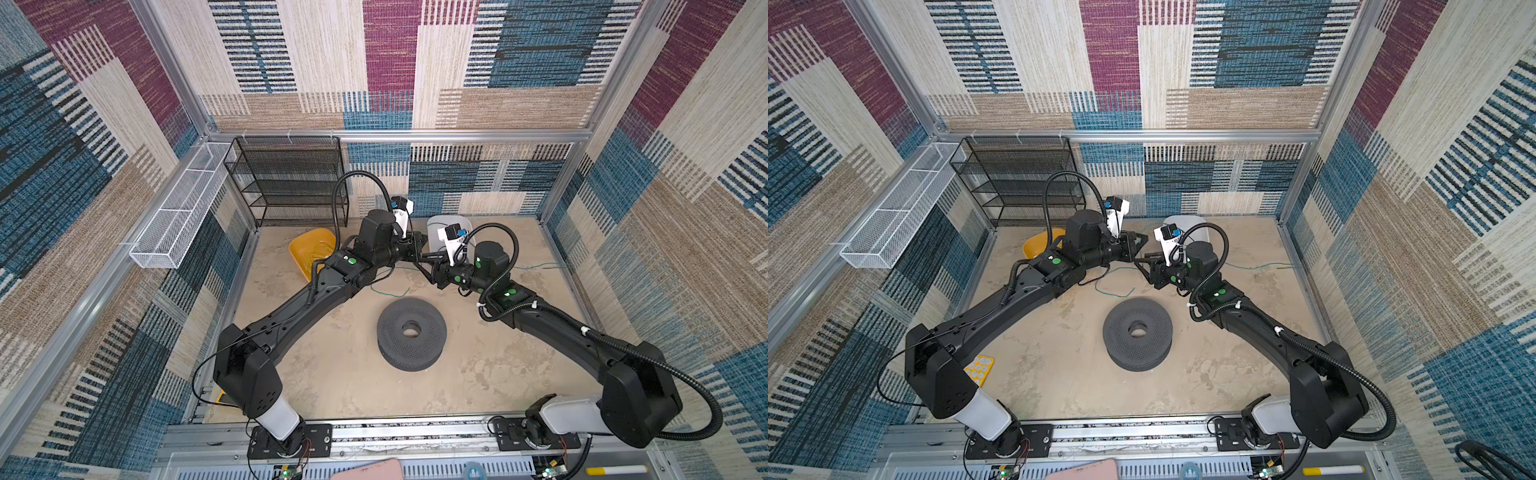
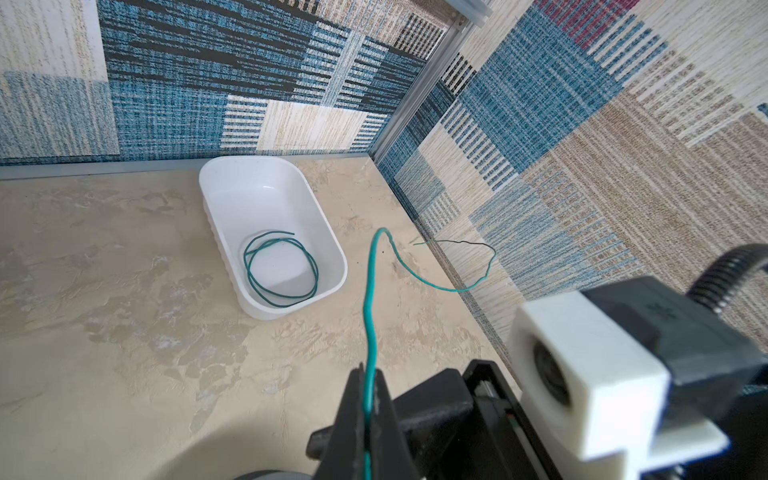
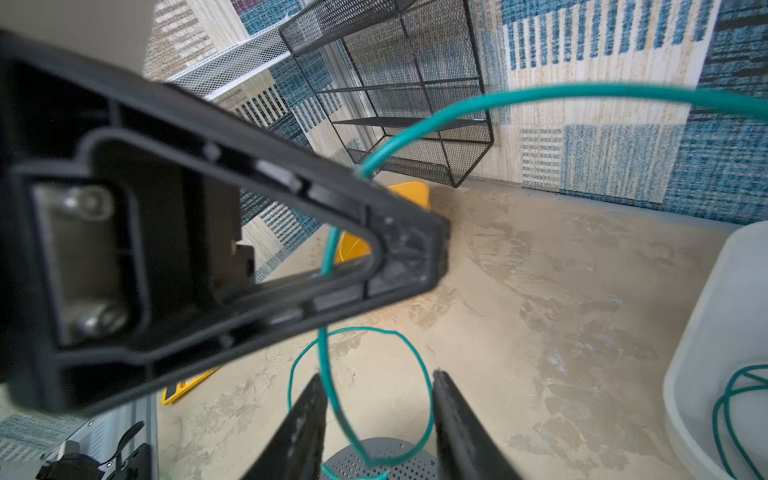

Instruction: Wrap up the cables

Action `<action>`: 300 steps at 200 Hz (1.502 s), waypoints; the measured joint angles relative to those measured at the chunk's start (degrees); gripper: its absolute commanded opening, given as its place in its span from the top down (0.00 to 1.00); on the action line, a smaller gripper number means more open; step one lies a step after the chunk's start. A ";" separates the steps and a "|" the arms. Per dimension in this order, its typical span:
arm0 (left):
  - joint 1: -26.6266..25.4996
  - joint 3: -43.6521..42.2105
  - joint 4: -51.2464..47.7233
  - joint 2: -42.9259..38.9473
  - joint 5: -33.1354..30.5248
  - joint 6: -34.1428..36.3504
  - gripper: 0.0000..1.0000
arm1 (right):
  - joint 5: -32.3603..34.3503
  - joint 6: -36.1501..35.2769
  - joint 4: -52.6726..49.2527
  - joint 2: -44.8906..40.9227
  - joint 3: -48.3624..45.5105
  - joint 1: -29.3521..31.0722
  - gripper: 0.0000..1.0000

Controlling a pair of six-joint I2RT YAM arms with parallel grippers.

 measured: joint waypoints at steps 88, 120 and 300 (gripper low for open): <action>0.15 -5.77 1.68 -7.82 0.70 1.90 0.24 | 0.48 1.73 2.47 -2.05 -1.88 -0.04 1.00; 3.04 -13.40 -0.42 -19.58 -5.77 3.67 0.16 | 3.78 1.68 2.05 -5.84 -3.69 0.11 1.00; 1.66 -34.84 10.38 -21.59 1.33 -12.17 0.90 | 13.60 4.66 1.97 -10.01 -6.60 0.04 1.00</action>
